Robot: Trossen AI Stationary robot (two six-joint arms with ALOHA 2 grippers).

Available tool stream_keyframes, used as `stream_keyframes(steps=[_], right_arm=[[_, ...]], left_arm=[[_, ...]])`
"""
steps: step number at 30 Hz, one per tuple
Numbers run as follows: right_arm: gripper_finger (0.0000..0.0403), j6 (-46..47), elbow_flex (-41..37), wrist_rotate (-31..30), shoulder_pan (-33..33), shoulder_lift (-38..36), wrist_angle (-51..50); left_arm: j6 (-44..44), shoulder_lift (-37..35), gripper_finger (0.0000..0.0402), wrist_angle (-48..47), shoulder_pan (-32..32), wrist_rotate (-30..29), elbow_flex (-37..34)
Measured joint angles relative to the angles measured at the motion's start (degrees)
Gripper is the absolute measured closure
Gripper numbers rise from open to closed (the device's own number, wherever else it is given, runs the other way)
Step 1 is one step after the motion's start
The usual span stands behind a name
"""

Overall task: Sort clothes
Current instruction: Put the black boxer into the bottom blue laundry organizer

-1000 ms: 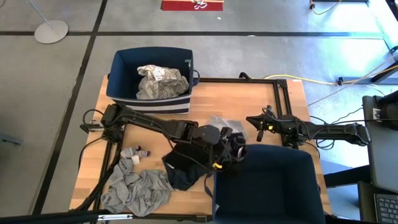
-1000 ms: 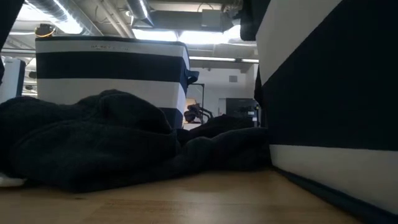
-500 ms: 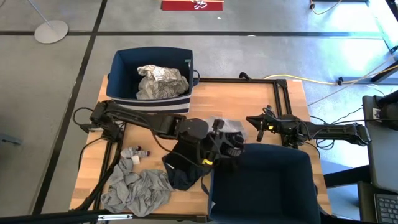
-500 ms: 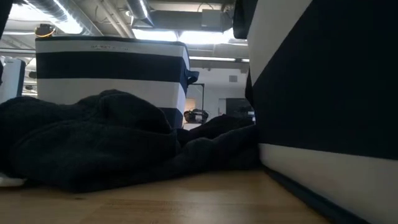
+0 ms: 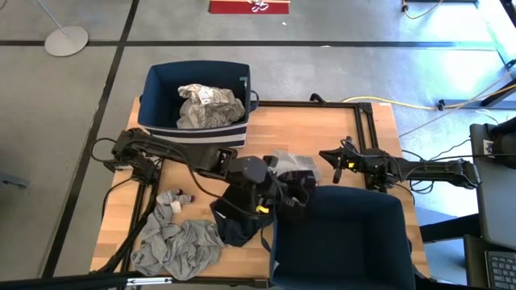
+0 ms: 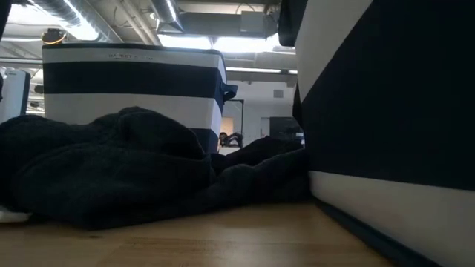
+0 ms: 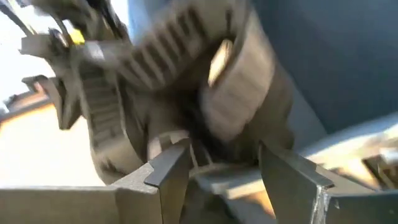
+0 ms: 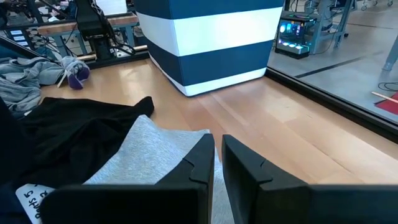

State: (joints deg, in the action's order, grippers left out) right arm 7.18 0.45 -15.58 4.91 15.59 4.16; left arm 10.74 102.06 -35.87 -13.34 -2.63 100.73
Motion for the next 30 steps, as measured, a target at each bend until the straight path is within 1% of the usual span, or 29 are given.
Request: stream_keyframes(steps=[3, 7, 12, 15, 20, 22, 25, 28, 30], right_arm=[[0.0368, 0.01, 0.0, -0.16, 0.0, 0.0, -0.04], [0.0368, 0.02, 0.0, -0.32, 0.0, 0.0, -0.05], [0.0368, 0.02, 0.01, -0.32, 0.0, 0.0, -0.09], [0.0368, 0.02, -0.01, -0.32, 0.0, 0.0, -0.11], [0.0368, 0.02, -0.01, -0.31, 0.0, 0.0, -0.15], [0.0368, 0.02, -0.01, -0.3, 0.0, 0.0, -0.4], [0.0368, 0.02, -0.01, -0.28, 0.0, 0.0, -0.66], [0.0368, 0.02, -0.01, -0.28, 0.0, 0.04, -0.72], [0.0368, 0.02, -0.01, -0.28, 0.0, 0.04, -0.74]], left_arm=[[0.21, -0.3, 0.0221, -2.81, -0.04, -0.4, 0.07], [0.36, -0.77, 0.0221, -2.63, -0.33, -1.06, 0.07], [2.31, -3.91, 0.0221, -1.44, -0.71, -8.66, 0.04], [3.55, -5.58, 0.0221, -0.12, -0.37, -11.68, 0.07], [6.3, -6.88, 0.0221, -2.21, 2.49, -15.74, 0.07], [6.4, -6.93, 0.0221, -2.65, 4.36, -15.86, -0.64], [7.26, -6.87, 0.0221, -2.23, 7.1, -15.13, -4.26], [7.76, -6.82, 0.0221, -0.65, 9.48, -12.16, -9.01], [8.08, -6.82, 0.0221, 3.44, 10.8, -8.42, -12.66]])
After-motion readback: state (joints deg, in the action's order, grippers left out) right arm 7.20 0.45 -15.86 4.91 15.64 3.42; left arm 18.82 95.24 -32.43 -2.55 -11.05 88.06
